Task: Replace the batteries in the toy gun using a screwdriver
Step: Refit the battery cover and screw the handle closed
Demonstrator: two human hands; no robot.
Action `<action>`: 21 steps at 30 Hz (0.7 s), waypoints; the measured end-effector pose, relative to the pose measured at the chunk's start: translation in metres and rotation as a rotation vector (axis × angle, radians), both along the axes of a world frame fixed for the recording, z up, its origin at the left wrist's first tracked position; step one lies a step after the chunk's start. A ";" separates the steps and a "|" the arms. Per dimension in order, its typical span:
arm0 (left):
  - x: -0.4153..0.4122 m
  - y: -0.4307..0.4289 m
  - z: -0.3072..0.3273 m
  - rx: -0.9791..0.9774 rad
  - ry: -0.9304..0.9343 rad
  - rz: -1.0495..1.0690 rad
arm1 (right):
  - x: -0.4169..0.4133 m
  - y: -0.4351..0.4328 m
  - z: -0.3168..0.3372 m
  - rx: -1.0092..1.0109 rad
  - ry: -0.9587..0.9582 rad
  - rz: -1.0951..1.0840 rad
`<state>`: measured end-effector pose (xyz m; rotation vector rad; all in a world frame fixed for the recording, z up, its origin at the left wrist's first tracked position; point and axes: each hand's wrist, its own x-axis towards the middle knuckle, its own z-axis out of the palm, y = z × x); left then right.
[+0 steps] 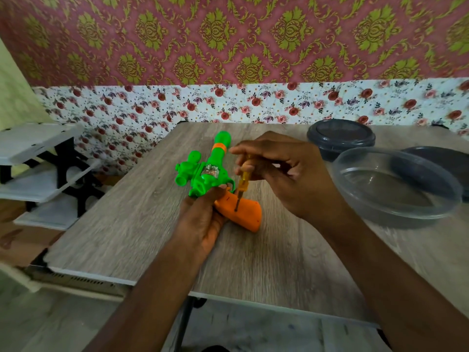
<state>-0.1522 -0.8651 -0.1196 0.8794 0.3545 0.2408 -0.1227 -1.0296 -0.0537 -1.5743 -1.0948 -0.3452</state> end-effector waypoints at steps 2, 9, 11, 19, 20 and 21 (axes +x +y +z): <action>0.000 0.001 -0.001 -0.003 -0.003 0.000 | 0.000 0.001 0.002 -0.024 -0.084 -0.075; 0.000 -0.001 0.000 -0.033 -0.012 0.017 | 0.002 0.002 0.004 -0.031 -0.018 -0.028; 0.000 -0.002 0.001 -0.033 -0.017 0.020 | 0.000 0.003 0.005 0.024 0.022 -0.028; -0.003 -0.001 0.002 -0.015 -0.017 -0.008 | -0.004 0.003 0.005 -0.022 -0.096 -0.151; -0.003 0.000 0.002 -0.018 -0.021 -0.015 | -0.004 0.000 0.006 -0.014 -0.075 -0.135; -0.003 0.000 0.002 -0.018 -0.024 -0.021 | -0.003 -0.002 0.006 0.001 -0.053 -0.127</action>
